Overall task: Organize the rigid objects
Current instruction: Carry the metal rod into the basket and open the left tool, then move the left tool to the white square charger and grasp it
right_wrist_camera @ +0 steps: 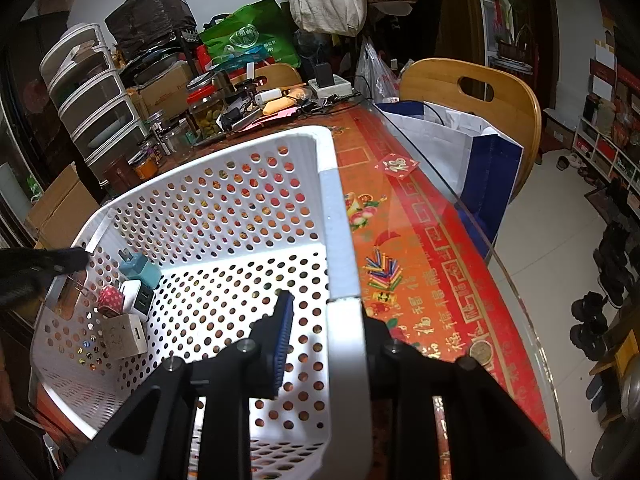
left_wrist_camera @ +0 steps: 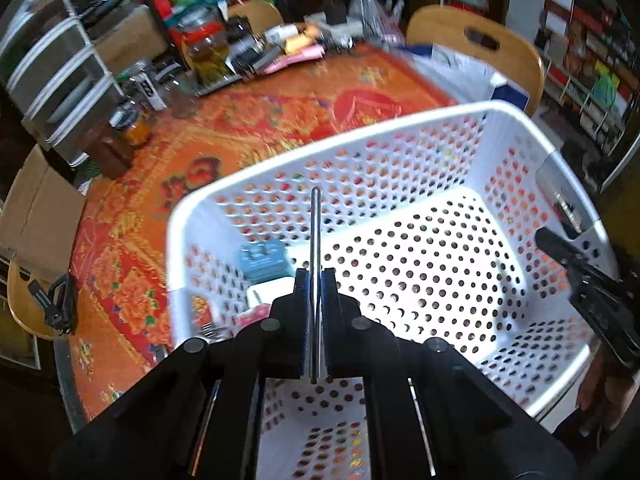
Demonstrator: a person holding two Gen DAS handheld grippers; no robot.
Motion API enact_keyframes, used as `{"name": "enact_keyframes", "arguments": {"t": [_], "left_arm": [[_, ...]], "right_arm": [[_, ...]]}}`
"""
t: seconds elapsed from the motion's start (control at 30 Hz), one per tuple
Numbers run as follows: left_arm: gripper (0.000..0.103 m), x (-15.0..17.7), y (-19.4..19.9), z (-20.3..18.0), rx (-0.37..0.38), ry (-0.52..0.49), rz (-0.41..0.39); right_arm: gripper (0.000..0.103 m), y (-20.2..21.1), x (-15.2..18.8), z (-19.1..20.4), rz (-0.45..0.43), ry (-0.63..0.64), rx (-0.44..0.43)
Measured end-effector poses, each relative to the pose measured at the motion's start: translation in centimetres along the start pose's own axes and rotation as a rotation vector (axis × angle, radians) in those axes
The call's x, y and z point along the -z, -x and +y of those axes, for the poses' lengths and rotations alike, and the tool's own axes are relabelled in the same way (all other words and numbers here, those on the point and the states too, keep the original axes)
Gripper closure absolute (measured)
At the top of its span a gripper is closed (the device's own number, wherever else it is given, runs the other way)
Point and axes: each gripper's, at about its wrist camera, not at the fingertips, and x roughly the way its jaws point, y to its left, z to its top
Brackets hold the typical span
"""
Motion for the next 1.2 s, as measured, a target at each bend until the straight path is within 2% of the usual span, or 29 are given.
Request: {"name": "enact_keyframes", "arguments": {"t": [0.2, 0.33, 0.4, 0.47, 0.53, 0.6, 0.7, 0.77, 0.83, 0.9, 0.93, 1.07, 1.2], "left_arm": [[0.098, -0.6, -4.3, -1.8, 0.025, -0.051, 0.124], [0.098, -0.4, -6.5, -1.6, 0.062, -0.033, 0.190], [0.098, -0.1, -6.8, -0.9, 0.115, -0.003, 0.195], [0.086, 0.1, -5.7, 0.2, 0.131, 0.014, 0.152], [0.040, 0.6, -3.5, 1.9, 0.132, 0.040, 0.077], [0.027, 1.5, -0.3, 4.4, 0.127, 0.085, -0.028], [0.027, 3.8, 4.3, 9.1, 0.149, 0.175, -0.147], [0.022, 5.4, 6.6, 12.1, 0.140, 0.229, -0.215], [0.001, 8.0, 7.8, 15.5, 0.053, 0.277, -0.263], [0.000, 10.3, 6.7, 18.3, -0.032, 0.335, -0.257], [0.000, 11.3, 5.8, 19.2, -0.046, 0.368, -0.252], [0.000, 14.1, 0.5, 21.1, 0.025, 0.406, -0.168], [0.001, 14.8, -3.6, 20.4, 0.036, 0.354, -0.129]], "right_arm": [[0.076, 0.0, 0.0, -0.1, 0.001, 0.000, -0.008], [0.075, 0.0, 0.0, -0.1, 0.007, 0.007, -0.009], [0.075, 0.0, 0.0, -0.2, 0.006, 0.008, -0.011], [0.075, 0.0, 0.0, -0.2, 0.004, 0.007, -0.012], [0.075, 0.0, 0.0, -0.2, 0.004, 0.008, -0.011], [0.075, 0.0, 0.0, -0.3, 0.004, 0.008, -0.010], [0.075, 0.0, 0.0, -0.2, 0.004, 0.013, -0.009], [0.075, 0.0, 0.1, -0.2, 0.004, 0.015, -0.009], [0.075, 0.0, 0.0, -0.2, 0.004, 0.017, -0.011], [0.075, 0.1, 0.1, -0.2, 0.003, 0.015, -0.012], [0.075, 0.0, 0.0, -0.2, 0.002, 0.014, -0.012], [0.075, 0.0, 0.0, -0.2, 0.005, 0.013, -0.011], [0.075, -0.1, -0.1, -0.3, 0.006, 0.012, -0.008]]}}
